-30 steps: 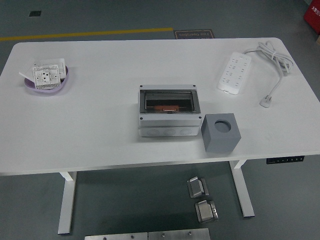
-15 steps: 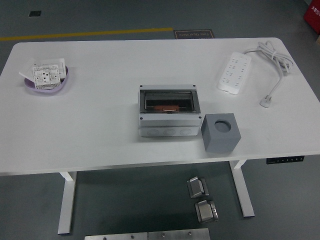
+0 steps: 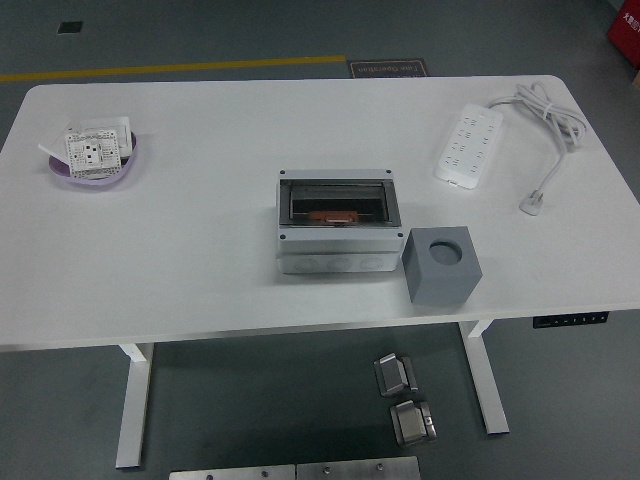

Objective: Pick up the cylinder from the cube,place it in the box,flap close box

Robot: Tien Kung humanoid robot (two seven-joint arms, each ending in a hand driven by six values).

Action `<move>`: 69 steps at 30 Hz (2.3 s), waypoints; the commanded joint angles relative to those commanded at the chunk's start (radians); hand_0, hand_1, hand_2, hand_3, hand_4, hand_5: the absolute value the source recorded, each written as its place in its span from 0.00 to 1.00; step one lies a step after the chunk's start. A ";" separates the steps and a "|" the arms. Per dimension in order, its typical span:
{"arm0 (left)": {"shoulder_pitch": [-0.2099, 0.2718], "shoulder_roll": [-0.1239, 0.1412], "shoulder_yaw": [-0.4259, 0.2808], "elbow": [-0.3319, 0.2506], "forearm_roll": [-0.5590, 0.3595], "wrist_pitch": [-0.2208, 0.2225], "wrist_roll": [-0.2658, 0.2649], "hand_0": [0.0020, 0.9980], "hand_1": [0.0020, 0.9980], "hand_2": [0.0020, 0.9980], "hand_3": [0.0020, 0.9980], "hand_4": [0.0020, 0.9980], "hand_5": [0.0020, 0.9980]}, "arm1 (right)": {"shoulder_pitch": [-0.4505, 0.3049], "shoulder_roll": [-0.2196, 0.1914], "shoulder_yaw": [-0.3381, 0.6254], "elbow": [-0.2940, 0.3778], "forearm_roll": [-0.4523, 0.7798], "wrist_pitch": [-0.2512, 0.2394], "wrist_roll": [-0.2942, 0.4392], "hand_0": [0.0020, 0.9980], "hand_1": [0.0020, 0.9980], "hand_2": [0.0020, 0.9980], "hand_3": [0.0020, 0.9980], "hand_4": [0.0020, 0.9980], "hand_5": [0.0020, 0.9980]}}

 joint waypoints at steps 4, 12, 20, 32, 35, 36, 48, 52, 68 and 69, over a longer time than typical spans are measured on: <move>-0.001 -0.003 0.004 0.001 -0.001 0.000 0.001 0.69 0.70 0.64 0.66 0.58 0.35 | -0.001 -0.003 -0.001 0.002 -0.012 -0.004 -0.004 0.83 0.77 0.81 0.87 0.80 0.38; 0.005 -0.007 0.019 0.009 -0.016 -0.001 0.002 0.69 0.70 0.64 0.66 0.61 0.34 | 0.002 -0.012 -0.013 0.002 -0.031 -0.006 -0.011 0.83 0.77 0.81 0.87 0.80 0.38; 0.014 -0.014 0.049 0.015 -0.017 0.006 0.019 0.69 0.70 0.64 0.66 0.61 0.34 | 0.009 -0.012 -0.027 0.002 -0.040 -0.007 -0.013 0.84 0.77 0.81 0.87 0.80 0.38; 0.006 -0.011 0.050 0.021 -0.022 0.006 0.029 0.69 0.70 0.64 0.67 0.63 0.32 | 0.012 -0.008 -0.041 0.001 -0.046 -0.015 -0.016 0.85 0.78 0.81 0.87 0.80 0.37; 0.008 -0.012 0.062 0.026 -0.034 0.004 0.031 0.69 0.70 0.64 0.67 0.63 0.32 | 0.014 -0.008 -0.044 0.002 -0.050 -0.018 -0.017 0.85 0.78 0.81 0.87 0.80 0.37; 0.008 -0.012 0.067 0.028 -0.038 0.004 0.032 0.69 0.70 0.64 0.67 0.63 0.32 | 0.014 -0.008 -0.044 0.003 -0.050 -0.019 -0.018 0.85 0.78 0.81 0.87 0.80 0.37; 0.002 -0.007 0.082 0.033 -0.052 0.001 0.037 0.69 0.70 0.65 0.67 0.64 0.32 | 0.018 -0.008 -0.045 0.003 -0.051 -0.027 -0.018 0.85 0.78 0.81 0.87 0.79 0.37; 0.003 -0.005 0.090 0.035 -0.057 0.001 0.037 0.69 0.70 0.65 0.67 0.64 0.32 | 0.017 -0.008 -0.045 0.002 -0.050 -0.028 -0.018 0.85 0.78 0.81 0.87 0.79 0.37; 0.008 0.005 0.123 0.046 -0.084 0.001 0.040 0.69 0.70 0.65 0.68 0.65 0.33 | 0.030 -0.013 -0.082 -0.006 -0.058 -0.039 -0.025 0.84 0.77 0.81 0.86 0.79 0.37; 0.011 0.005 0.126 0.047 -0.088 0.001 0.040 0.69 0.70 0.65 0.68 0.65 0.33 | 0.033 -0.013 -0.089 -0.006 -0.060 -0.040 -0.026 0.84 0.77 0.81 0.86 0.79 0.37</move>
